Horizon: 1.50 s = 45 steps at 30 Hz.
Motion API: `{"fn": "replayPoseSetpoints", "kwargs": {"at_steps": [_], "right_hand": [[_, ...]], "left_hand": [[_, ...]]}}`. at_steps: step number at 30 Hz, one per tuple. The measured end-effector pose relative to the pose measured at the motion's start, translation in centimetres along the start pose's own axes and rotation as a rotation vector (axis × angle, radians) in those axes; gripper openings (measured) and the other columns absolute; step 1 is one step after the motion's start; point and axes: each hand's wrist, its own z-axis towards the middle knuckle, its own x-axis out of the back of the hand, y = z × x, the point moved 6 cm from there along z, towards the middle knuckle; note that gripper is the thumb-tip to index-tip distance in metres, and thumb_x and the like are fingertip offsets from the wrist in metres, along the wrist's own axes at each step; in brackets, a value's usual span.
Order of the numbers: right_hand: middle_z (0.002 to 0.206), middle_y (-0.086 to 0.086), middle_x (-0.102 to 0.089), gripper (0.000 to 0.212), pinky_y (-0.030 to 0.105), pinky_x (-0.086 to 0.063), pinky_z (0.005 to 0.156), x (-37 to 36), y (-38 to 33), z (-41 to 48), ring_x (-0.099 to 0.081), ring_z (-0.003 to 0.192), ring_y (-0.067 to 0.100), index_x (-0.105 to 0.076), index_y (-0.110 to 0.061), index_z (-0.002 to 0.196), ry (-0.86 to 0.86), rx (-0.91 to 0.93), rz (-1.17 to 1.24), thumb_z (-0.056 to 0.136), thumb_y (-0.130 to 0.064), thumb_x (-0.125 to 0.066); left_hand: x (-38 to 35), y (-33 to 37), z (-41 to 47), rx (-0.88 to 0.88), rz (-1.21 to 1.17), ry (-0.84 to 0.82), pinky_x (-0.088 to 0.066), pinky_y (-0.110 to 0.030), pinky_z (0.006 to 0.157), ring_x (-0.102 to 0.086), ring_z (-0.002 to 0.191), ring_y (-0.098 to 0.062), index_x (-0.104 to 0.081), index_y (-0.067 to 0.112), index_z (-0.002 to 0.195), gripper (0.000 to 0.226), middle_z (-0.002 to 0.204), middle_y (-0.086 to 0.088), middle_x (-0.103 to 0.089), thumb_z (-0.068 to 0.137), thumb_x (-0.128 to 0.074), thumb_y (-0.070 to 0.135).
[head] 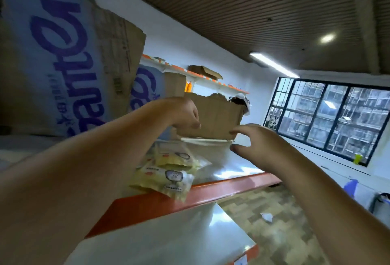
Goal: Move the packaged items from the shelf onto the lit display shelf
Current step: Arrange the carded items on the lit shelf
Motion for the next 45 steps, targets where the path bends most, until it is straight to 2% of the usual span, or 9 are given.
{"fn": "replayPoseSetpoints", "kwargs": {"at_steps": [12, 17, 21, 30, 32, 35, 38, 42, 45], "right_hand": [[0.112, -0.013, -0.059, 0.025, 0.003, -0.036, 0.064, -7.3, -1.7, 11.5, -0.052, 0.091, 0.001, -0.07, -0.023, 0.119, -0.11, 0.207, 0.216, 0.093, -0.024, -0.067], [0.113, -0.001, -0.069, 0.023, 0.03, -0.049, 0.084, -10.5, -1.9, 16.3, -0.065, 0.105, 0.021, -0.073, -0.016, 0.111, -0.234, 0.326, 0.296, 0.088, -0.016, -0.07], [0.125, 0.001, -0.067, 0.035, 0.031, -0.047, 0.099, -12.5, -2.9, 19.4, -0.061, 0.115, 0.018, -0.07, -0.015, 0.123, -0.342, 0.478, 0.177, 0.089, -0.017, -0.066], [0.127, -0.02, -0.063, 0.062, 0.029, -0.042, 0.103, -17.6, -2.7, 20.9, -0.057, 0.117, 0.004, -0.064, -0.045, 0.124, -0.565, 0.595, 0.45, 0.072, -0.079, -0.062], [0.116, -0.022, -0.068, 0.053, 0.029, -0.046, 0.098, -17.5, -2.7, 20.7, -0.062, 0.109, 0.0, -0.066, -0.046, 0.117, -0.59, 0.639, 0.489, 0.072, -0.073, -0.07], [0.084, -0.018, -0.072, 0.009, 0.029, -0.053, 0.077, -16.4, -2.6, 21.0, -0.066, 0.079, -0.002, -0.074, -0.038, 0.094, -0.414, 0.671, 0.468, 0.086, -0.039, -0.075], [0.073, -0.012, -0.067, 0.014, 0.024, -0.045, 0.061, -14.8, -2.0, 21.7, -0.062, 0.067, 0.004, -0.071, -0.029, 0.08, -0.185, 0.657, 0.459, 0.093, -0.025, -0.068], [0.075, -0.01, -0.067, 0.016, 0.037, -0.054, 0.066, -11.8, 0.1, 22.6, -0.064, 0.073, 0.012, -0.072, -0.028, 0.077, 0.217, 0.664, 0.589, 0.087, -0.015, -0.069], [0.096, -0.002, -0.075, 0.015, 0.027, -0.052, 0.086, -9.4, 1.4, 21.9, -0.066, 0.091, 0.014, -0.078, -0.017, 0.088, 0.614, 0.719, 0.666, 0.08, -0.015, -0.065]], "left_hand": [[-7.8, -4.3, 1.7, 0.359, 0.135, -0.258, -0.04, -0.04, 0.102, -0.053, 0.117, -0.03, -0.054, 0.026, 0.141, 0.063, 0.135, -0.008, -0.056, 0.095, -0.05, 0.068], [-9.1, -3.9, 1.0, 0.447, 0.109, -0.278, -0.047, -0.039, 0.092, -0.055, 0.103, -0.022, -0.053, 0.027, 0.134, 0.086, 0.111, 0.001, -0.058, 0.071, -0.064, 0.084], [-8.6, -3.9, 1.6, 0.415, 0.139, -0.279, -0.051, -0.038, 0.099, -0.058, 0.112, -0.016, -0.044, 0.038, 0.149, 0.078, 0.139, 0.008, -0.056, 0.08, -0.069, 0.062], [-5.1, -6.7, 1.4, 0.472, 0.056, -0.053, -0.06, -0.038, 0.085, -0.068, 0.095, -0.009, -0.071, 0.035, 0.117, 0.037, 0.112, 0.012, -0.071, 0.085, -0.069, 0.016], [-4.2, -7.1, 1.3, 0.499, -0.021, -0.001, -0.063, -0.035, 0.077, -0.07, 0.09, -0.008, -0.073, 0.035, 0.11, 0.034, 0.109, 0.013, -0.073, 0.087, -0.068, 0.011], [-3.2, -7.6, 1.0, 0.483, -0.178, 0.089, -0.061, -0.028, 0.08, -0.07, 0.091, 0.002, -0.076, 0.039, 0.1, 0.031, 0.099, 0.02, -0.075, 0.09, -0.069, 0.011], [-2.1, -7.4, 0.6, 0.445, -0.31, 0.229, -0.052, -0.023, 0.086, -0.068, 0.095, 0.004, -0.076, 0.042, 0.1, 0.015, 0.098, 0.024, -0.075, 0.088, -0.071, 0.048], [-1.1, -7.8, 0.8, 0.513, -0.562, 0.348, -0.047, -0.03, 0.088, -0.07, 0.095, -0.003, -0.078, 0.046, 0.097, 0.048, 0.107, 0.018, -0.075, 0.092, -0.038, 0.071], [-0.8, -7.7, 0.3, 0.503, -0.628, 0.423, -0.051, -0.027, 0.082, -0.063, 0.103, -0.004, -0.069, 0.048, 0.112, 0.032, 0.114, 0.021, -0.066, 0.088, -0.055, 0.064]]}}
